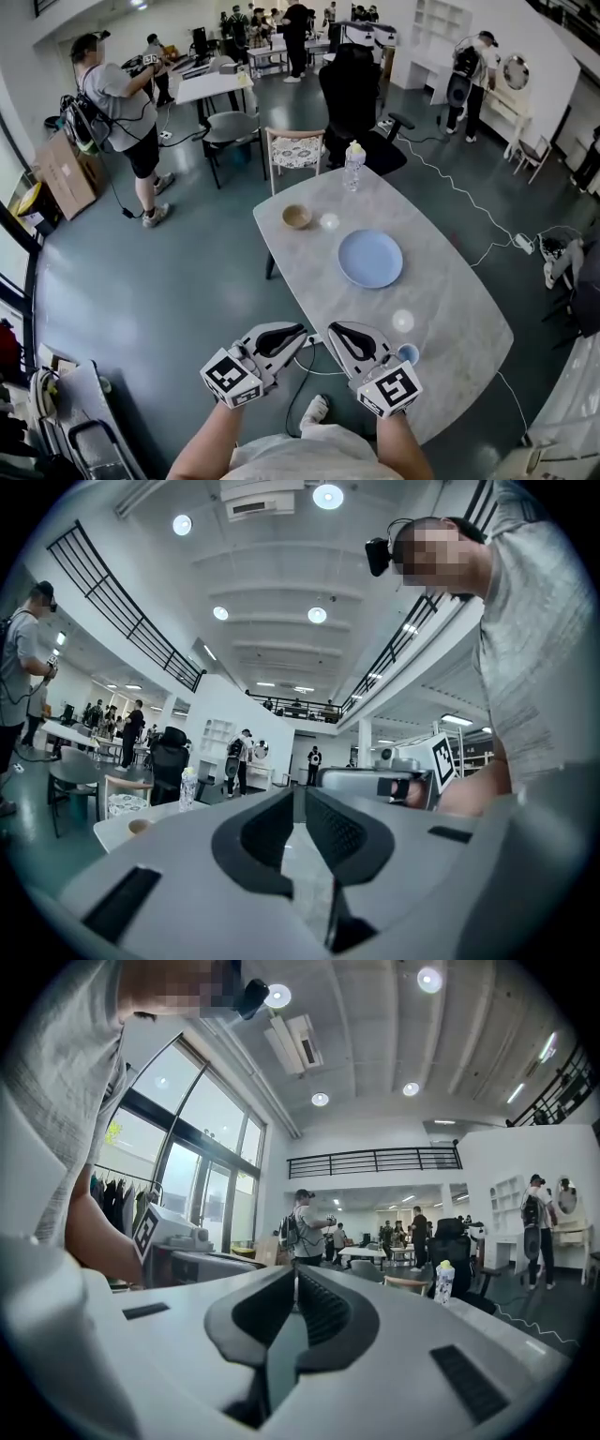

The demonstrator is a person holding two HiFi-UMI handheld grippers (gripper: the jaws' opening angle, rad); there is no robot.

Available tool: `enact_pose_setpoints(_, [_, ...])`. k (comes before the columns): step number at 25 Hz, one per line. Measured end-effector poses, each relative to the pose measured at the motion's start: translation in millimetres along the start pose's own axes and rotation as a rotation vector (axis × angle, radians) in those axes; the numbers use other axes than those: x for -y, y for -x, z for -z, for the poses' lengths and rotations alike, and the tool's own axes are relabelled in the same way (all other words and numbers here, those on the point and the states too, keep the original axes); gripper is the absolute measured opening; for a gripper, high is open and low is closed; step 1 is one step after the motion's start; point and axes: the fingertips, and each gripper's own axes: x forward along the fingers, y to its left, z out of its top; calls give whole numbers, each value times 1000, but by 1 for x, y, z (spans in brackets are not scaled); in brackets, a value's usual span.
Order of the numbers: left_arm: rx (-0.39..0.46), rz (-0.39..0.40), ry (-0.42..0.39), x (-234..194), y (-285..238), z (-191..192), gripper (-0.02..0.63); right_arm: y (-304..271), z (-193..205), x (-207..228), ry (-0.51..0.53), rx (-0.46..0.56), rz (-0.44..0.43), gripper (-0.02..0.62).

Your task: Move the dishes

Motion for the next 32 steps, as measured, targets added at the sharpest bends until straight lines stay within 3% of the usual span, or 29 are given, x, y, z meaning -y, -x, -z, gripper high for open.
enact_pose_setpoints(10, [-24, 54, -49, -33, -61, -19, 55, -16, -19, 60, 16, 13, 54, 20])
enact_pose_setpoints(18, [-34, 123, -39, -81, -101, -11, 54, -50, 1, 100, 18, -44, 123, 20])
enact_pose_setpoints(23, [-81, 209, -27, -134, -140, 11, 55, -82, 32, 147, 22, -134, 215, 25])
enact_pose_setpoints(26, [-125, 278, -19, -164, -163, 26, 55, -101, 43, 178, 33, -156, 298, 112])
enact_pose_setpoints(32, [-199, 427, -17, -217, -207, 48, 55, -135, 66, 232, 15, -202, 456, 123])
